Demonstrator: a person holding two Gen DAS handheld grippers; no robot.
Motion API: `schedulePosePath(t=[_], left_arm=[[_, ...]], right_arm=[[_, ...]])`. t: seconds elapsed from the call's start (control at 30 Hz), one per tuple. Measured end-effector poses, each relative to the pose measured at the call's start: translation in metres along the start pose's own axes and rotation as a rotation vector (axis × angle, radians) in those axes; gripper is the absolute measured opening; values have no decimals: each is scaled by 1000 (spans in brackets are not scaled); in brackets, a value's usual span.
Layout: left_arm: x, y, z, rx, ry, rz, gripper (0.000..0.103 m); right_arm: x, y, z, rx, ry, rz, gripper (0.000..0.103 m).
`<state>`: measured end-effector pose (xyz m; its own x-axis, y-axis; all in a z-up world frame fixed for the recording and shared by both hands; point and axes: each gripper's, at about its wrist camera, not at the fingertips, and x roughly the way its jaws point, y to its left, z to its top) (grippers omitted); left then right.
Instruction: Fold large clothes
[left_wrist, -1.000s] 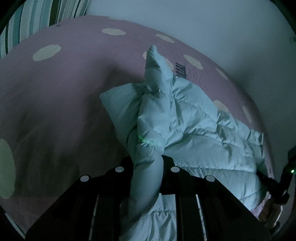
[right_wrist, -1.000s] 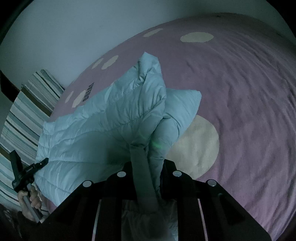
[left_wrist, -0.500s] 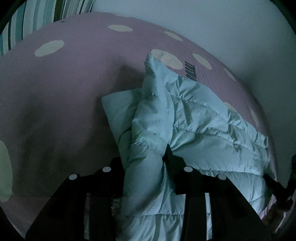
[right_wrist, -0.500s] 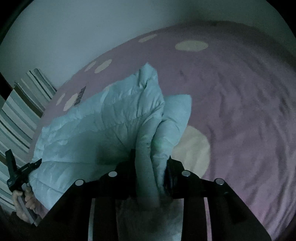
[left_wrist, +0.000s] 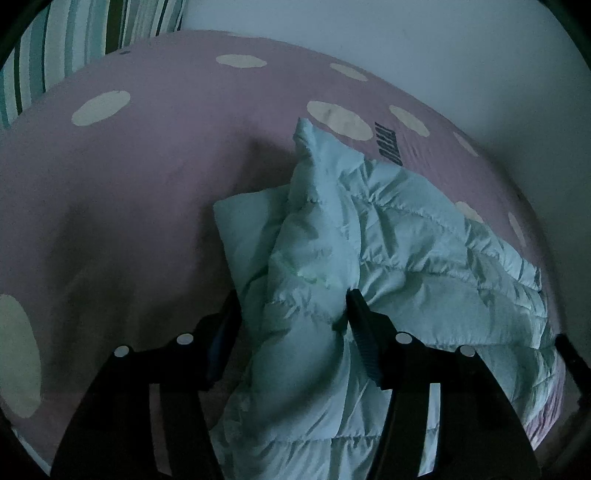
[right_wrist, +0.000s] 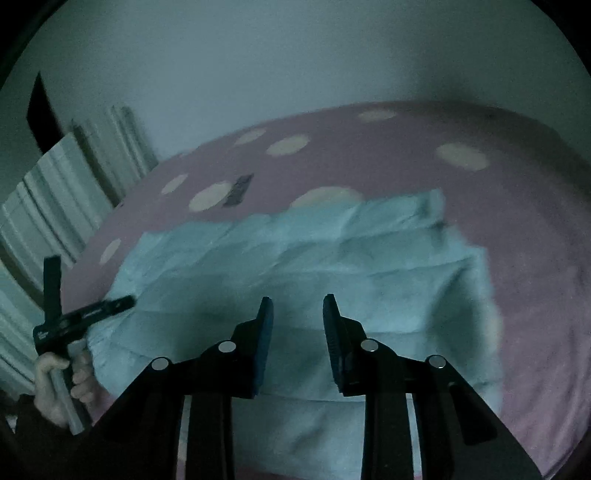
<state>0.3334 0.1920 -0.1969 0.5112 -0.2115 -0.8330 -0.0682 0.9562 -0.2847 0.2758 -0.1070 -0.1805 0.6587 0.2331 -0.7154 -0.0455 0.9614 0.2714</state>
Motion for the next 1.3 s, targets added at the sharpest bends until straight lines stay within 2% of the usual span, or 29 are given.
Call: schedulePosePath(t=[0.2, 0.4, 0.53, 0.7, 0.8, 0.97, 1.03, 1.3], left_arm=[[1, -2, 6, 39, 22, 2, 59], [8, 0, 11, 63, 66, -19, 63], [16, 1, 12, 57, 100, -50, 64], [25, -7, 10, 99, 116, -51, 64], [30, -6, 10, 92, 135, -95, 55], [29, -4, 12, 36, 158, -195, 21], [17, -12, 12, 56, 140, -183, 17], [-33, -59, 23, 120, 31, -171, 15]], right_arm=[[39, 40, -2, -64, 26, -3, 28], [68, 46, -18, -91, 84, -55, 28], [77, 49, -26, -124, 95, -96, 28], [81, 51, -29, -134, 106, -119, 28], [81, 51, -29, -132, 108, -121, 28], [83, 52, -29, -137, 106, -127, 28], [83, 52, -30, -146, 105, -135, 28], [86, 55, -32, -150, 105, -145, 28]])
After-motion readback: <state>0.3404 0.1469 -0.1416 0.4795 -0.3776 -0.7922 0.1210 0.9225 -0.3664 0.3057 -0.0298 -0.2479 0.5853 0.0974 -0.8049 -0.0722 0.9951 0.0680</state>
